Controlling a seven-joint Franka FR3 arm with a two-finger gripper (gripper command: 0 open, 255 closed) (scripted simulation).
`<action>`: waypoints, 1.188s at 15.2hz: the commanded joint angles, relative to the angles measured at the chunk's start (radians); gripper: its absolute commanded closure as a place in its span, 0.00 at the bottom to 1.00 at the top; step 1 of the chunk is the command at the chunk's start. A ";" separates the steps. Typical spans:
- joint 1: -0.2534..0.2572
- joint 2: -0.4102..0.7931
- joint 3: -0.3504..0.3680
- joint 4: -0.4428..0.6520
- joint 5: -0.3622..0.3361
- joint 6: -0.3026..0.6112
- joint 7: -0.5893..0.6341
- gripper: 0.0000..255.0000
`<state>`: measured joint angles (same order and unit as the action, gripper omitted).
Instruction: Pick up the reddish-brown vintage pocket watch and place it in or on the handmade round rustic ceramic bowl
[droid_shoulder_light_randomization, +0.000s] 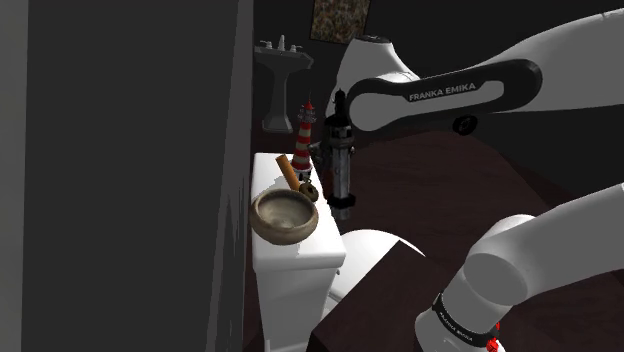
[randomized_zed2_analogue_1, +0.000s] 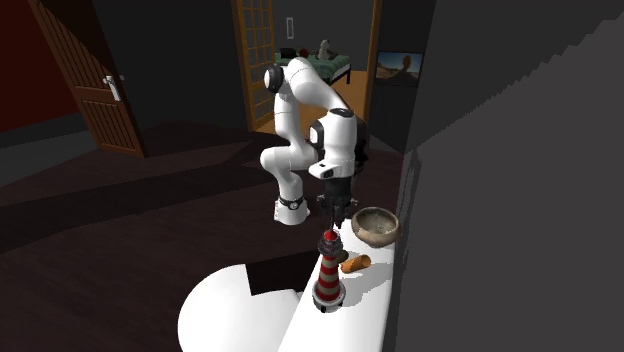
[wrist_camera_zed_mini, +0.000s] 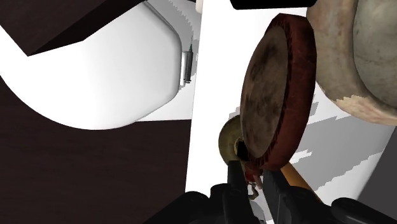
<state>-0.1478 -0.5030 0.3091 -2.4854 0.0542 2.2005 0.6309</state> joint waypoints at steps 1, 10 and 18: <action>-0.001 -0.008 -0.006 0.023 0.000 -0.031 -0.006 1.00; -0.003 -0.028 -0.021 0.129 -0.002 -0.156 -0.017 1.00; 0.026 0.011 0.081 0.221 0.009 -0.210 0.110 1.00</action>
<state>-0.1292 -0.4960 0.3679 -2.2761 0.0596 1.9980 0.7116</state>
